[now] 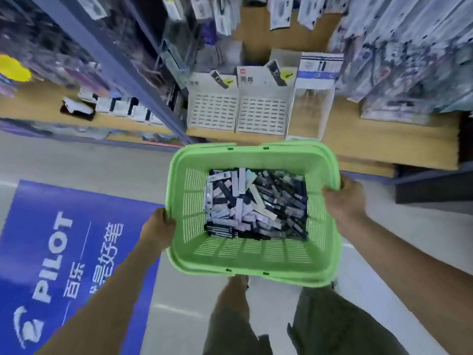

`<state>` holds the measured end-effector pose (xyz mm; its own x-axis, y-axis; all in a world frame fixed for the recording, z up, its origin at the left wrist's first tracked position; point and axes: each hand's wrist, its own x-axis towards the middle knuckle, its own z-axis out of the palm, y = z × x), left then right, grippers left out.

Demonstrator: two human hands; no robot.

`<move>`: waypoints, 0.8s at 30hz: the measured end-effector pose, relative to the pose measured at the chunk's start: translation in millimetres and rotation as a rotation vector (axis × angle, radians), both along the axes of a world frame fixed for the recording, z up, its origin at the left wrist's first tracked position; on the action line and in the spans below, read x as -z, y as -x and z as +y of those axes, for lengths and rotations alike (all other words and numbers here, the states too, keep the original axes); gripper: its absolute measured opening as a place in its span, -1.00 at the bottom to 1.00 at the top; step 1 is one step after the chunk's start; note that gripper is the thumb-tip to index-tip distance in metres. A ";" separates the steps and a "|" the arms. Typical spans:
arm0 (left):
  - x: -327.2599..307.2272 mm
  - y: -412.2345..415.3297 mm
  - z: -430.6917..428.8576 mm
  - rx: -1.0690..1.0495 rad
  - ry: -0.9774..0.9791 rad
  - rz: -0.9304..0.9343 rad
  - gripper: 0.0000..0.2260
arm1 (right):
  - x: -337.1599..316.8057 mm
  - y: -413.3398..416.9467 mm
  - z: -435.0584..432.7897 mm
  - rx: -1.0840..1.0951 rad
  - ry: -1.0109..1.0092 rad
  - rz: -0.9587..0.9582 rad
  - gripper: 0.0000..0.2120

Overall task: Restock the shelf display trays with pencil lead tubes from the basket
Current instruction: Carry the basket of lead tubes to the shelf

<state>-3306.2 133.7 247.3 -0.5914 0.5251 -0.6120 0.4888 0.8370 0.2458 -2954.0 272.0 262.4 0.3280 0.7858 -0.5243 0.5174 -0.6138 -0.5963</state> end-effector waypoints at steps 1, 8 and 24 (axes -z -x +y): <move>18.1 20.2 15.8 0.054 0.027 0.016 -0.92 | 21.8 13.9 6.7 0.019 0.004 -0.009 -0.91; 147.1 101.0 96.8 0.226 0.094 0.108 -0.94 | 174.5 84.4 39.3 0.073 0.041 -0.012 -0.93; 347.6 150.9 146.1 0.478 0.099 0.072 -0.88 | 382.5 119.7 76.4 -0.133 0.006 -0.274 -0.87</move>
